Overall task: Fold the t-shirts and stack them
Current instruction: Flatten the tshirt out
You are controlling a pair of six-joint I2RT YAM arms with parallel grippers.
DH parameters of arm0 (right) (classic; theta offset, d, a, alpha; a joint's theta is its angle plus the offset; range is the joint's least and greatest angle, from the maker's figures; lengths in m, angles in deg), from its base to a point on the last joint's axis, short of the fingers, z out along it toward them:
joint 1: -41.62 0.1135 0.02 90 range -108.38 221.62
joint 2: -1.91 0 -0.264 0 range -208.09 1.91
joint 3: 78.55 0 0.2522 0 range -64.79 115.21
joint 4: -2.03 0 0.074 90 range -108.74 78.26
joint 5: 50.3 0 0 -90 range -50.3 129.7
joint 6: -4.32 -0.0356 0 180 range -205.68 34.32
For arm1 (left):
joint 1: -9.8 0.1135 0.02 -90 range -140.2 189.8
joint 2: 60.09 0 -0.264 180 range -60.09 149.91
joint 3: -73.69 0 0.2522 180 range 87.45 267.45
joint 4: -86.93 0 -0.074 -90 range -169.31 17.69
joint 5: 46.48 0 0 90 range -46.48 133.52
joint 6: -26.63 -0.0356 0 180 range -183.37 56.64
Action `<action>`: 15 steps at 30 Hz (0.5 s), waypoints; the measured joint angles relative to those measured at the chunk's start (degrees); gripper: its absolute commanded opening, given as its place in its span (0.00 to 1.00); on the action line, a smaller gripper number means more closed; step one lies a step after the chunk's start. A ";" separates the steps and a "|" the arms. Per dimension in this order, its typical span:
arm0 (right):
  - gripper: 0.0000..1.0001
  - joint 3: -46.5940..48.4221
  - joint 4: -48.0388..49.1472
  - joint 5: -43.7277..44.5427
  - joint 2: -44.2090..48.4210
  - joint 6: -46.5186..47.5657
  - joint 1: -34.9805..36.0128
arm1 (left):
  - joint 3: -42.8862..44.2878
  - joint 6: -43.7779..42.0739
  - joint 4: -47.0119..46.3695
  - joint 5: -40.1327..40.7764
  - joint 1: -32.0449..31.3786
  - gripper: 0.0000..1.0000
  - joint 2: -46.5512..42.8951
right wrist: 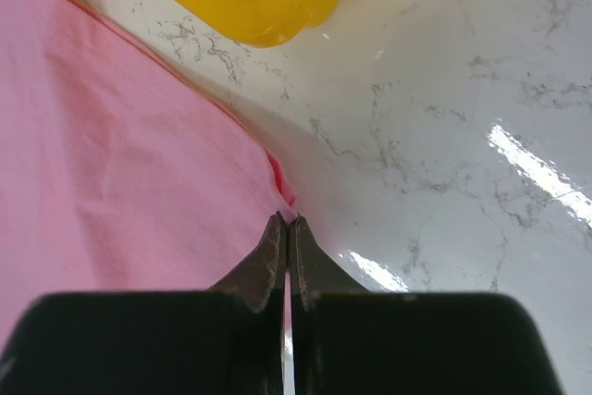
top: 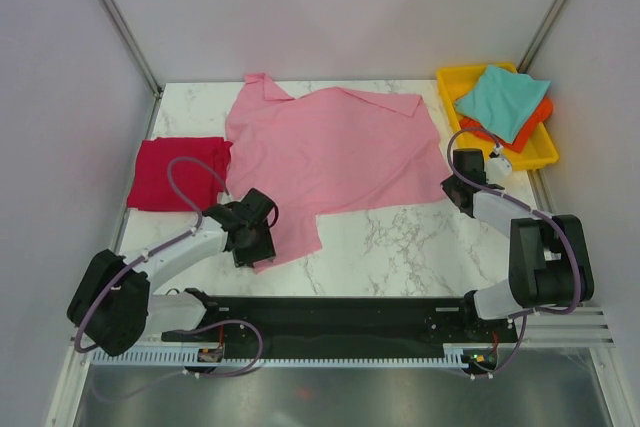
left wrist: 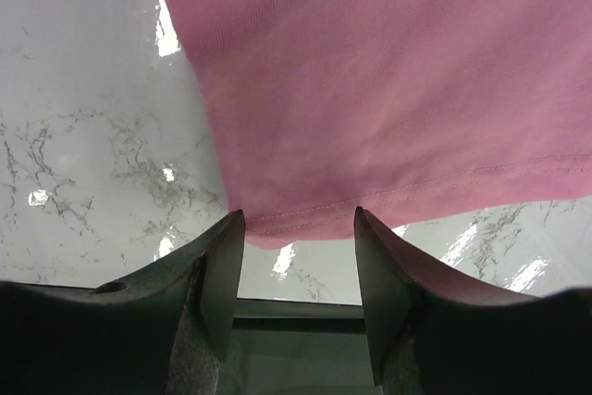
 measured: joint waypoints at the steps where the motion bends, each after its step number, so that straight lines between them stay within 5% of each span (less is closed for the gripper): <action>1: 0.00 0.00 0.00 -0.07 0.00 0.00 0.00 | 0.26 0.00 -0.02 0.04 0.00 0.56 0.55; 5: 0.00 0.00 0.00 -0.26 0.02 0.00 0.00 | 0.74 0.07 -0.07 0.57 -0.20 0.41 2.21; 9: 0.00 0.00 0.00 -0.68 0.02 0.02 0.00 | 0.74 0.00 -0.39 0.59 -0.68 0.39 2.64; 11: 0.00 0.00 0.00 -0.79 0.04 0.02 0.00 | 0.74 -0.02 -0.59 0.59 -0.87 0.47 3.65; 13: 0.00 0.00 0.00 -1.01 0.20 0.04 0.00 | 0.76 -0.26 -0.63 0.52 -1.07 0.70 4.72; 15: 0.00 0.00 0.00 -1.14 0.48 0.04 0.00 | 1.25 -0.37 -0.70 0.28 -1.16 0.72 5.27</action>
